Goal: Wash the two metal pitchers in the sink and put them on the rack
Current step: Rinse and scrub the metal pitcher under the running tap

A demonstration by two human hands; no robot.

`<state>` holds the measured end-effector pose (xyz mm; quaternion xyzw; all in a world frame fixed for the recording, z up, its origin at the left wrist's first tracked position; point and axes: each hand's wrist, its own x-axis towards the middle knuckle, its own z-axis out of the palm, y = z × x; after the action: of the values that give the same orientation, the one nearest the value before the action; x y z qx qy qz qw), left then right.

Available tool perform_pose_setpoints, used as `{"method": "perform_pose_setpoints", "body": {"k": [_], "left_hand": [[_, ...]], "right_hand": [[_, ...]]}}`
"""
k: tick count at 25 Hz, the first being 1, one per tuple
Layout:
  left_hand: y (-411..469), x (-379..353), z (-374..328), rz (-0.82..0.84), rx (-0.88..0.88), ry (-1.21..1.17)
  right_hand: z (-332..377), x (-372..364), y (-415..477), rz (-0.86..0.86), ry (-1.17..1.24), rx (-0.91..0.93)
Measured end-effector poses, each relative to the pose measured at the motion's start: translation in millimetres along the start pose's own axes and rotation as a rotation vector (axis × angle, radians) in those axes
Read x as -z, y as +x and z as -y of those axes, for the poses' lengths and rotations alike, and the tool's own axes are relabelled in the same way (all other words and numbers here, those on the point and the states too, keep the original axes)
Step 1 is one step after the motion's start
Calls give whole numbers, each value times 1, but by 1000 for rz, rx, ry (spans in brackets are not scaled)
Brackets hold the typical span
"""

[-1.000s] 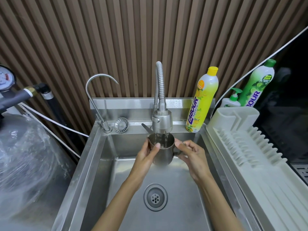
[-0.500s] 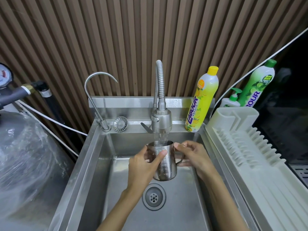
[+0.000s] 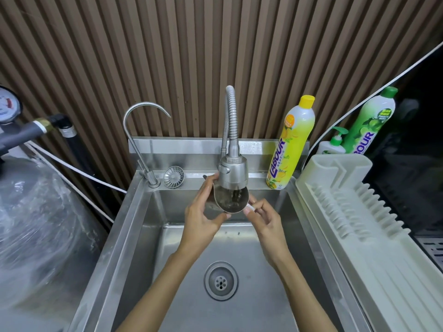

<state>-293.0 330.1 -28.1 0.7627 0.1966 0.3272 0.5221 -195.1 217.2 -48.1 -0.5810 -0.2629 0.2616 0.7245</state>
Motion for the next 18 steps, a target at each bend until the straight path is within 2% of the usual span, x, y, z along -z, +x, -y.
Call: {"method": "perform_pose_setpoints", "body": {"k": [3, 5, 8, 11, 12, 13, 16, 18], "left_hand": [[-7, 5, -3, -11, -7, 253], [-14, 2, -3, -79, 86, 342], [-25, -8, 5, -145, 243, 367], [-21, -13, 13, 11, 433, 0], [-19, -14, 16, 47, 458, -133], [-17, -16, 13, 55, 449, -215], [-6, -18, 5, -1, 295, -303], [1, -13, 1, -54, 139, -145]], "right_hand": [[-12, -3, -2, 16, 205, -146], [-5, -2, -2, -14, 111, -215], [19, 3, 0, -93, -247, -226], [42, 2, 2, -176, -862, -59], [46, 0, 0, -193, -926, 13], [49, -2, -3, -196, -888, 64], [34, -3, -4, -178, -454, 72], [15, -4, 0, -140, -90, -13]]}}
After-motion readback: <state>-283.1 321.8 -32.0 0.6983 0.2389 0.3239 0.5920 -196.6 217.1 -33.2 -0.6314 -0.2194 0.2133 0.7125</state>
